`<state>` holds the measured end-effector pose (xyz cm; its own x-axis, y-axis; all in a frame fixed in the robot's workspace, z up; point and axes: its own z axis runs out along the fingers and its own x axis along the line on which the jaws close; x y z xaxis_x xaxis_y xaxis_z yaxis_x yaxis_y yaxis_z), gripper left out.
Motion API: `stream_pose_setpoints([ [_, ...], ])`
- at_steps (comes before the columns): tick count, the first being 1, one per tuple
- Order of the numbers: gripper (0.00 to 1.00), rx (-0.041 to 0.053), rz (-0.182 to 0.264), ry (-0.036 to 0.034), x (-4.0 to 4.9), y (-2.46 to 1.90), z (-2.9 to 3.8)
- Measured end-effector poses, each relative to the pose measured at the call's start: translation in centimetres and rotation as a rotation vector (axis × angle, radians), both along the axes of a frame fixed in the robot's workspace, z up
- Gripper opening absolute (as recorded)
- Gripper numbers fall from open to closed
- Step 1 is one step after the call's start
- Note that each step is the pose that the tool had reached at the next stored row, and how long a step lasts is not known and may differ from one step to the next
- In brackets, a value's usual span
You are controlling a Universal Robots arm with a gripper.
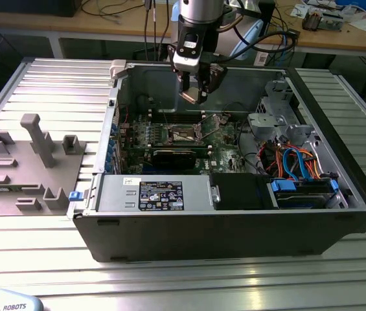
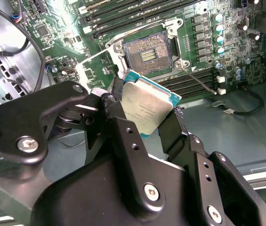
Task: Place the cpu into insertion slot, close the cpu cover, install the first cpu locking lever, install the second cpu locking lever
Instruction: 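Place the cpu into insertion slot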
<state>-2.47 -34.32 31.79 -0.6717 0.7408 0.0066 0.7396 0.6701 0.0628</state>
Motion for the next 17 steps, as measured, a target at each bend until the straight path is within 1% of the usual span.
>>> stream_pose_setpoints([
  [17,0.54,0.0000,-0.039,0.0000,0.00,0.00,-0.01],
])
